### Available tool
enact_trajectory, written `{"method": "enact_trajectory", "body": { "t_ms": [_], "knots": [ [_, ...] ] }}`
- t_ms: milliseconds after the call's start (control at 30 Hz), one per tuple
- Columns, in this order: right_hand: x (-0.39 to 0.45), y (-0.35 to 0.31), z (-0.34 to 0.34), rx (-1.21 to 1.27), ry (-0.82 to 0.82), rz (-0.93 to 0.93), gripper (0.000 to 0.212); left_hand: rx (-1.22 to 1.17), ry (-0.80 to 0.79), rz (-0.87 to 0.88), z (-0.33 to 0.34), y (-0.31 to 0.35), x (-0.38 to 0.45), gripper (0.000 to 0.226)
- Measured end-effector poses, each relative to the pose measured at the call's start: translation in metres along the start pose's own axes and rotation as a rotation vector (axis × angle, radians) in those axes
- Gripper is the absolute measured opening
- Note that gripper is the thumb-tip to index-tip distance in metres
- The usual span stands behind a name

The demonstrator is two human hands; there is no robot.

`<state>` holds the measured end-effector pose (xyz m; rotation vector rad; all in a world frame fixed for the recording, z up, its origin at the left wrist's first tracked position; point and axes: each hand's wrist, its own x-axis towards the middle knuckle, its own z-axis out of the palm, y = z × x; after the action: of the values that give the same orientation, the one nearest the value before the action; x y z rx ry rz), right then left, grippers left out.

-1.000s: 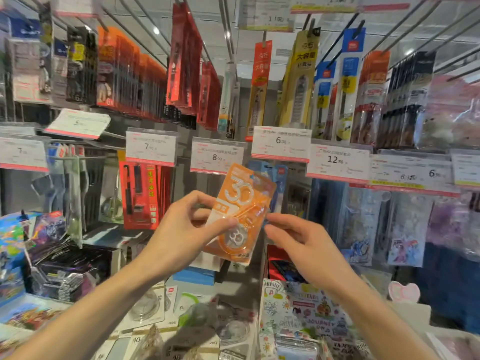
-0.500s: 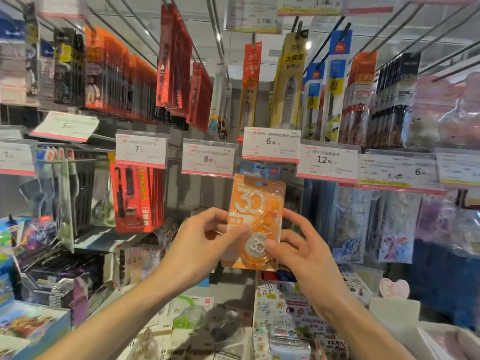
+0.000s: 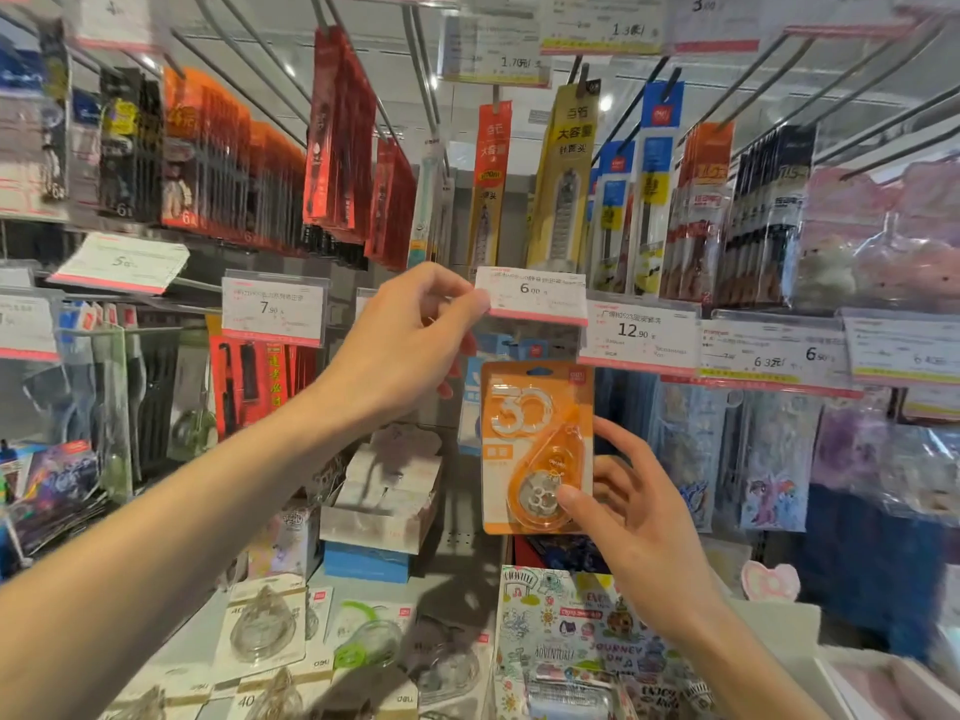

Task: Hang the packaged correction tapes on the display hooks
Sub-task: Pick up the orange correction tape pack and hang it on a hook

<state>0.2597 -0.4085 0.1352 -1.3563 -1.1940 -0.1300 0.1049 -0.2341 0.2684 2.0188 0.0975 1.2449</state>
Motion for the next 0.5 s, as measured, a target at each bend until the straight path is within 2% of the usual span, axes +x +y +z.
{"method": "enact_trajectory", "body": {
  "t_ms": [167, 367, 500],
  "knots": [
    [0.007, -0.011, 0.002, -0.007, 0.015, -0.031, 0.056, -0.008, -0.006, 0.007, -0.005, 0.008, 0.003, 0.02],
    [0.016, -0.02, 0.008, 0.009, 0.008, -0.035, 0.065, -0.014, -0.02, 0.011, -0.008, 0.007, 0.001, 0.018],
    [0.018, -0.025, 0.009, 0.016, 0.017, -0.047, 0.063, -0.005, -0.02, 0.025, -0.009, 0.005, 0.001, 0.014]
  ]
}}
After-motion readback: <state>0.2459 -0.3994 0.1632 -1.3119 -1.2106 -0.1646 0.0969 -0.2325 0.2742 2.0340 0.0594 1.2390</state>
